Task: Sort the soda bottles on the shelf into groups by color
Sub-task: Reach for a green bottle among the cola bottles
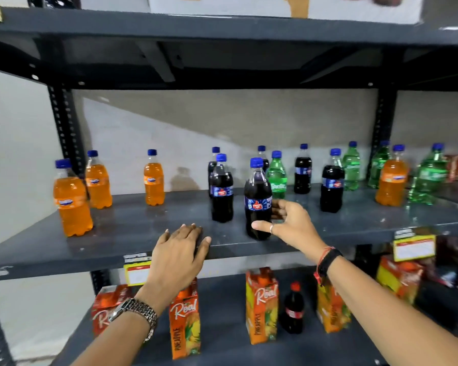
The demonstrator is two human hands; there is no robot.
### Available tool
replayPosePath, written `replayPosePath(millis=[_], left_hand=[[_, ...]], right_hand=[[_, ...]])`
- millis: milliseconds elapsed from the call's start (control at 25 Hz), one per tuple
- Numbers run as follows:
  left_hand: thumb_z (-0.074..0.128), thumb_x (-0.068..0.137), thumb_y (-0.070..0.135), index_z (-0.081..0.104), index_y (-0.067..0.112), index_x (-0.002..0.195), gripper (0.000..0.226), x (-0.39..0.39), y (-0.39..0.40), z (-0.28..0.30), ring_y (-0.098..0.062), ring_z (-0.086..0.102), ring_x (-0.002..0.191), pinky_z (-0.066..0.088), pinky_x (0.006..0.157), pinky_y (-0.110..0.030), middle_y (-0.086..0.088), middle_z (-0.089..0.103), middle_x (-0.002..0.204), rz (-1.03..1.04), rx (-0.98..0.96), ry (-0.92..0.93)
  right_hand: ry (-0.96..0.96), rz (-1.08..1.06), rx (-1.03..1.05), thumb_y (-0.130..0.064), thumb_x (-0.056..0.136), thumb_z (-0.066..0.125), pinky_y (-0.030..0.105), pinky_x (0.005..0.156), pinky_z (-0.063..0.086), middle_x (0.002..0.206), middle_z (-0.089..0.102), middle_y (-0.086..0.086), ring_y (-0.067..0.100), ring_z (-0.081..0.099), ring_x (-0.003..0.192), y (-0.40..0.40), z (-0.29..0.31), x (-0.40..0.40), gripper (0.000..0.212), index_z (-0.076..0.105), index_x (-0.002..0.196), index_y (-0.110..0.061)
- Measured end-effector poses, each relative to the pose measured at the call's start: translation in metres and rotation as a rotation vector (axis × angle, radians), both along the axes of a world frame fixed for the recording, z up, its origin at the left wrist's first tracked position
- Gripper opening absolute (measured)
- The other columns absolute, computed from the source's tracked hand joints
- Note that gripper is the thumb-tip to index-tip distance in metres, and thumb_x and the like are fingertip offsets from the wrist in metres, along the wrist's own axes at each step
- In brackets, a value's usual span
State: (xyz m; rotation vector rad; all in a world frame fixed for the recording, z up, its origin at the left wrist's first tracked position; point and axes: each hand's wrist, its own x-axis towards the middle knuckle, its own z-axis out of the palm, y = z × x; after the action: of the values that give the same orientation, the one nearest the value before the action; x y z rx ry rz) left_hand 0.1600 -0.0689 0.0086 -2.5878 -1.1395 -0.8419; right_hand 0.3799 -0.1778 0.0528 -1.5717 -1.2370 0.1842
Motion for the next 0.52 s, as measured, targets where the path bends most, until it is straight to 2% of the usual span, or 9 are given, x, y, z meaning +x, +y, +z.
replayPosePath(millis=[80, 160, 200, 320, 400, 520], left_hand=[[0.019, 0.091, 0.053, 0.043, 0.020, 0.136, 0.061, 0.021, -0.005, -0.002, -0.014, 0.033, 0.137, 0.022, 0.112, -0.039, -0.001, 0.042, 0.146, 0.018, -0.016, -0.005], [0.017, 0.090, 0.055, 0.038, 0.017, 0.139, 0.066, 0.039, -0.008, -0.003, -0.016, 0.028, 0.139, 0.020, 0.113, -0.041, -0.003, 0.037, 0.149, 0.044, -0.037, -0.015], [0.016, 0.090, 0.055, 0.037, 0.016, 0.140, 0.067, 0.046, -0.008, -0.003, -0.017, 0.028, 0.140, 0.020, 0.113, -0.042, -0.004, 0.036, 0.150, 0.055, -0.048, -0.014], [0.017, 0.090, 0.055, 0.040, 0.015, 0.138, 0.067, 0.058, -0.010, -0.005, -0.017, 0.031, 0.138, 0.022, 0.113, -0.042, -0.004, 0.040, 0.147, 0.109, -0.059, -0.015], [0.018, 0.091, 0.054, 0.045, 0.017, 0.135, 0.064, 0.059, -0.012, -0.006, -0.018, 0.036, 0.136, 0.024, 0.112, -0.042, -0.004, 0.045, 0.144, 0.150, -0.043, -0.021], [0.016, 0.091, 0.053, 0.049, 0.018, 0.133, 0.063, 0.059, -0.015, -0.007, -0.019, 0.039, 0.134, 0.026, 0.112, -0.043, -0.004, 0.047, 0.142, 0.167, -0.026, -0.033]], right_hand=[[0.009, -0.047, 0.002, -0.030, 0.059, 0.085, 0.001, 0.064, 0.042, 0.090, 0.061, -0.018, -0.009, 0.058, 0.085, -0.014, 0.001, 0.027, 0.059, 0.061, 0.111, -0.018], [0.008, -0.085, 0.005, -0.026, 0.062, 0.083, -0.003, 0.062, 0.039, 0.093, 0.061, -0.017, -0.014, 0.056, 0.079, -0.023, 0.001, 0.053, 0.060, 0.059, 0.115, -0.014], [0.010, -0.100, -0.002, -0.026, 0.064, 0.082, -0.001, 0.068, 0.040, 0.099, 0.063, -0.012, -0.011, 0.056, 0.082, -0.025, 0.001, 0.064, 0.061, 0.058, 0.118, -0.013], [0.017, -0.133, -0.026, -0.027, 0.067, 0.080, 0.018, 0.089, 0.040, 0.124, 0.060, 0.005, 0.010, 0.055, 0.106, -0.024, 0.000, 0.091, 0.067, 0.052, 0.126, -0.011], [0.021, -0.126, -0.053, -0.026, 0.070, 0.078, 0.022, 0.094, 0.037, 0.132, 0.055, 0.009, 0.018, 0.052, 0.119, -0.019, 0.001, 0.104, 0.070, 0.048, 0.130, -0.008], [0.006, -0.096, -0.072, -0.023, 0.074, 0.075, 0.023, 0.095, 0.036, 0.131, 0.057, 0.011, 0.022, 0.052, 0.121, -0.009, 0.002, 0.115, 0.063, 0.049, 0.129, -0.008]])
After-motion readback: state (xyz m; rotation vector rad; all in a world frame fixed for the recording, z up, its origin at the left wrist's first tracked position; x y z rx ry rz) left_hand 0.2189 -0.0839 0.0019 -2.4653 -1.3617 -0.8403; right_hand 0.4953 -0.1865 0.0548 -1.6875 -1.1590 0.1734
